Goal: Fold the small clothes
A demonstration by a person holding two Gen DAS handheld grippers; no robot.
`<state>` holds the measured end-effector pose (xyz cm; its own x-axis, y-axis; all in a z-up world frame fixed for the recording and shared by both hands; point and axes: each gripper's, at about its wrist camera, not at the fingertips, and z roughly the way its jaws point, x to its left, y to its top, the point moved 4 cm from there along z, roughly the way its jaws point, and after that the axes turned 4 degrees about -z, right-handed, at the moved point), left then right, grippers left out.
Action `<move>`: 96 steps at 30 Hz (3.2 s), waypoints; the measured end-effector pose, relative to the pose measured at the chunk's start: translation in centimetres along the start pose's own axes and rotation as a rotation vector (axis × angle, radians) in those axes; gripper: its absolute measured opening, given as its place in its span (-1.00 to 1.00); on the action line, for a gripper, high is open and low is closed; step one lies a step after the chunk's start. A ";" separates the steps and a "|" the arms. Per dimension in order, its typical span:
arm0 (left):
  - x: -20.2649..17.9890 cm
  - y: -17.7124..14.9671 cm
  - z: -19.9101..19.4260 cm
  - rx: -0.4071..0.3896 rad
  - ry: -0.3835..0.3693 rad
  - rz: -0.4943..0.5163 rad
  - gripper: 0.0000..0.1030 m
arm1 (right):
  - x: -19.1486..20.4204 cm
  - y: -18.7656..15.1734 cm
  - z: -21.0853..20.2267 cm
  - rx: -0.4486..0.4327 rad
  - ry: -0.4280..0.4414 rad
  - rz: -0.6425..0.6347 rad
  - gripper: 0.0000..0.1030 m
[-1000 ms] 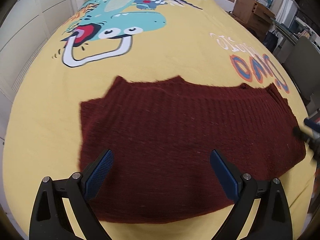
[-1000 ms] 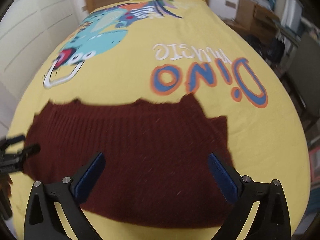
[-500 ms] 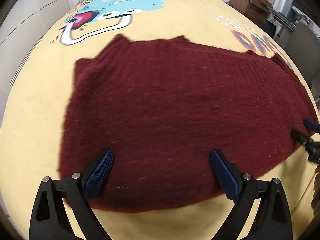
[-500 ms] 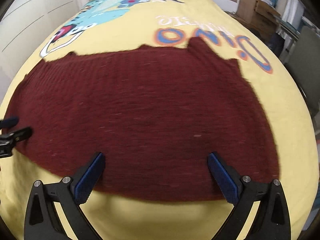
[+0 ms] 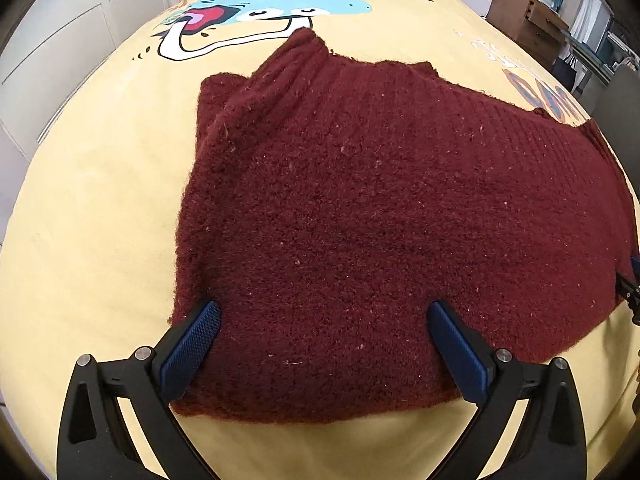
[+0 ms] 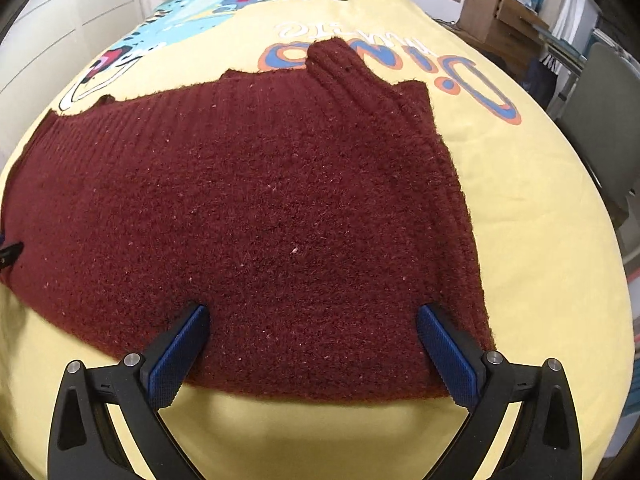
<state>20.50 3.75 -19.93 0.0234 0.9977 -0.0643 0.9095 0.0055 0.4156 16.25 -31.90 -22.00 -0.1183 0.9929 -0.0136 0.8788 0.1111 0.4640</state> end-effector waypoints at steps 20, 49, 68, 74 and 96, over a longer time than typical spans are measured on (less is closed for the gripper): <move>7.2 4.8 -4.6 0.080 -0.097 -0.188 0.97 | 3.6 1.3 -7.3 -0.019 -0.008 -0.114 0.99; 4.6 2.6 -1.0 0.247 -0.280 -0.203 -0.44 | 0.3 -2.1 -5.6 0.102 -0.032 -0.015 0.99; -8.5 10.0 -11.7 0.134 -0.299 0.007 -0.48 | -6.5 -2.7 -9.0 0.015 0.012 0.114 0.99; -19.6 10.5 -10.6 0.139 -0.285 0.172 -0.49 | -10.3 -3.2 -10.6 -0.010 -0.013 0.181 0.99; -30.3 4.7 -2.8 0.218 -0.115 0.288 0.26 | -13.2 -7.4 -9.1 0.066 0.014 0.272 0.99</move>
<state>22.94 -26.28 -13.48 0.3262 0.9419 -0.0800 0.9257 -0.3011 0.2291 7.11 -46.24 -17.15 0.1200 0.9860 0.1159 0.9073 -0.1563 0.3904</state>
